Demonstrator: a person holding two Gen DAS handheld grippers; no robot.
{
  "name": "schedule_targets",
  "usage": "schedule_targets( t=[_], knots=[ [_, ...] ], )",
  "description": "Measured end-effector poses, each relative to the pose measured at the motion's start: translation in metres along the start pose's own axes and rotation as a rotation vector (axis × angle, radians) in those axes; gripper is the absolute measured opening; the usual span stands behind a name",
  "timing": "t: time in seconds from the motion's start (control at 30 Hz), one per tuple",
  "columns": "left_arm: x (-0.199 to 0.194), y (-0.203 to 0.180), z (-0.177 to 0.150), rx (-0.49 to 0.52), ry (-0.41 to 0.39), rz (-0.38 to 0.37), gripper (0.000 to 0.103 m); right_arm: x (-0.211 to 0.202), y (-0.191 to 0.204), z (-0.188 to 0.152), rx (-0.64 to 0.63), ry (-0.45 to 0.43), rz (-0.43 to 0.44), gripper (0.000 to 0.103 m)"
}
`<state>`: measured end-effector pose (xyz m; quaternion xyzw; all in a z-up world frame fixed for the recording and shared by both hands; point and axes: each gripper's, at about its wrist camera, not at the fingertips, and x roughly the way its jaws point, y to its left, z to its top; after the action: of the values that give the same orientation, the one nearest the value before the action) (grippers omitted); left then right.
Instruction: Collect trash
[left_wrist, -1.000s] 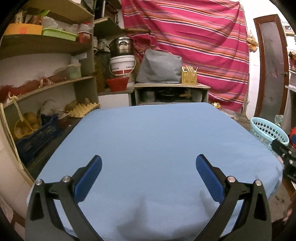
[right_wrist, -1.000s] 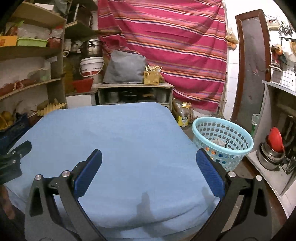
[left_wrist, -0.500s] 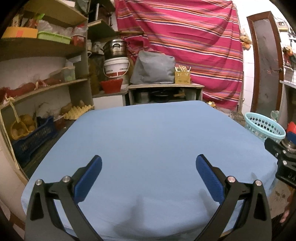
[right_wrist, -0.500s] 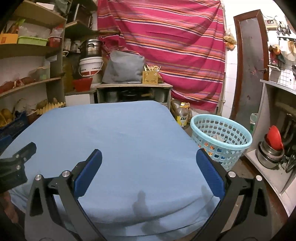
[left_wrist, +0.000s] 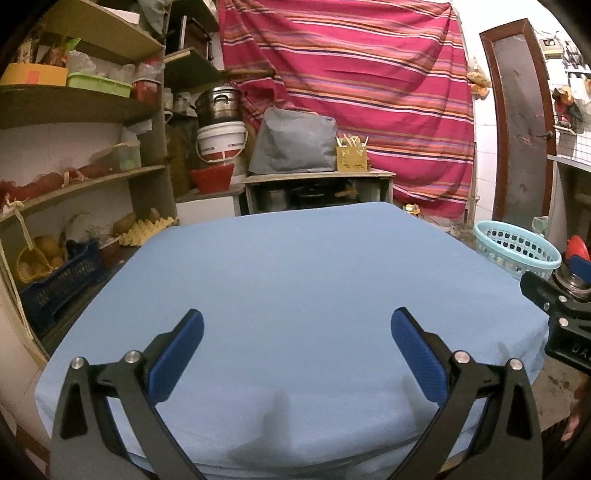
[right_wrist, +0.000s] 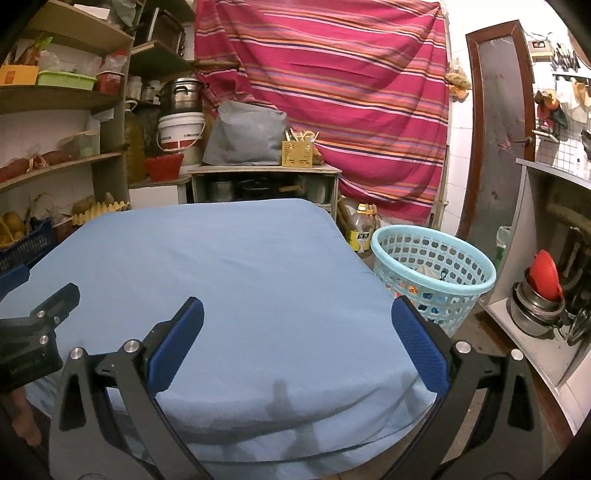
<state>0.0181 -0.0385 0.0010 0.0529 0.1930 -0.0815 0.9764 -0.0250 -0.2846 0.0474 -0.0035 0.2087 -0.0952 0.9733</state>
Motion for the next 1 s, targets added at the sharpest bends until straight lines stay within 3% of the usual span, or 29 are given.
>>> schedule_targets(
  t=[1.0],
  knots=[
    [0.0003,0.0021,-0.0001,-0.031,-0.008,0.019,0.099,-0.003,0.0035,-0.0008,-0.003,-0.015,0.005,0.099]
  ],
)
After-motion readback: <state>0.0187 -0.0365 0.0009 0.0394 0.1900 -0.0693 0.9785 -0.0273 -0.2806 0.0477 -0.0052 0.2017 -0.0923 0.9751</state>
